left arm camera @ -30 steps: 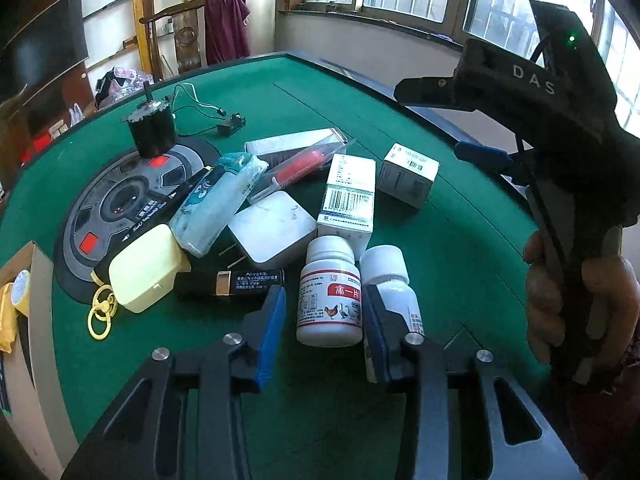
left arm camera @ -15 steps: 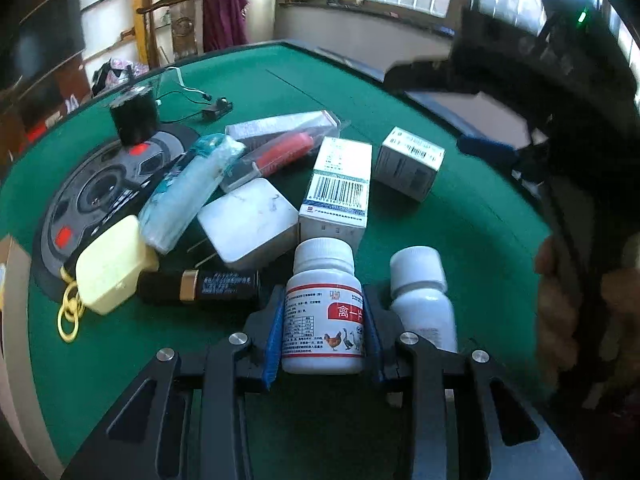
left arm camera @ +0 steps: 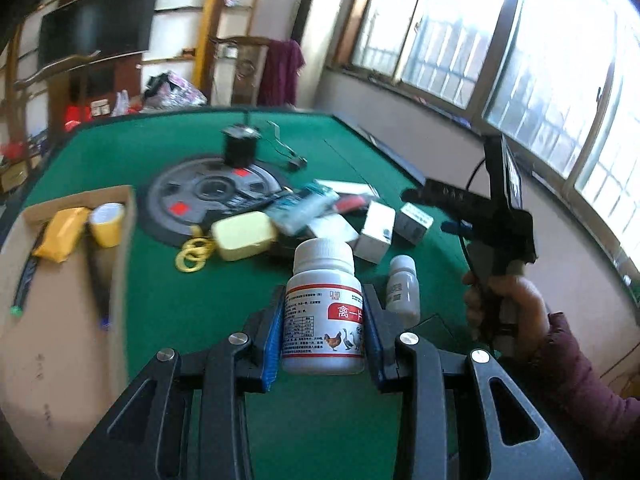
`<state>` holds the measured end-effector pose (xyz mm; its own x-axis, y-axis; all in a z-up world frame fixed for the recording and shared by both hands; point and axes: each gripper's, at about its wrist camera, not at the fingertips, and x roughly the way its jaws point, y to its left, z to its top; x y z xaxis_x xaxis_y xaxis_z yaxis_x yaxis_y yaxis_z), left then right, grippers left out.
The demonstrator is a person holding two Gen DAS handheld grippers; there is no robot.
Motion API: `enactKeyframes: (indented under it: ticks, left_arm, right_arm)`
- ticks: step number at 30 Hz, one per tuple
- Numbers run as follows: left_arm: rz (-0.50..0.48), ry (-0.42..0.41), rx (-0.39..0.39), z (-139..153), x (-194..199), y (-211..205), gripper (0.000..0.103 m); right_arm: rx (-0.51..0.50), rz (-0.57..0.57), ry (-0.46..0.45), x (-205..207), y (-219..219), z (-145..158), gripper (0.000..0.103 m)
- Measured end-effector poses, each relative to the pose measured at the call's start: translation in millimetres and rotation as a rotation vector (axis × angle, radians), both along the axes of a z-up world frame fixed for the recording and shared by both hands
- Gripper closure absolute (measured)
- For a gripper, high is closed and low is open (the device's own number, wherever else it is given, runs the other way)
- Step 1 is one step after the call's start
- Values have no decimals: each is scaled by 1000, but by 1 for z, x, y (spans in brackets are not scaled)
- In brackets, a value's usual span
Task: Organize objects
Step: 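Grasp a white medicine box with the right gripper while the left holds the bottle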
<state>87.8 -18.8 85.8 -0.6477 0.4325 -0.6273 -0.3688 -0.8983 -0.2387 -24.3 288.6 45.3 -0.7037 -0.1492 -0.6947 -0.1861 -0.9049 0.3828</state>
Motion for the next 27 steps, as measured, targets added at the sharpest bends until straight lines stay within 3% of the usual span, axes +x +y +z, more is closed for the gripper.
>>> enactKeyframes:
  ticks: [4, 10, 15, 18, 19, 21, 23, 27]
  left_arm:
    - [41, 36, 11, 3, 3, -32, 73]
    - [89, 26, 83, -8, 6, -65, 73]
    - [125, 31, 98, -15, 11, -88, 73]
    - [153, 29, 117, -18, 13, -107, 73]
    - [164, 28, 122, -19, 14, -113, 73]
    - [183, 26, 131, -22, 15, -124, 73]
    - [202, 22, 141, -24, 15, -135, 73]
    - [237, 11, 164, -29, 13, -154, 73]
  right_arm:
    - [-33, 49, 0, 22, -16, 10, 0]
    - [-116, 132, -99, 10, -48, 12, 0]
    - [47, 88, -196, -17, -78, 6, 1]
    - [121, 58, -239, -27, -90, -5, 17]
    - [139, 49, -254, -30, -93, -9, 33]
    - [122, 38, -233, -30, -92, -9, 43]
    - [118, 40, -224, -28, -92, -7, 68]
    - [105, 71, -209, -18, -90, 1, 71]
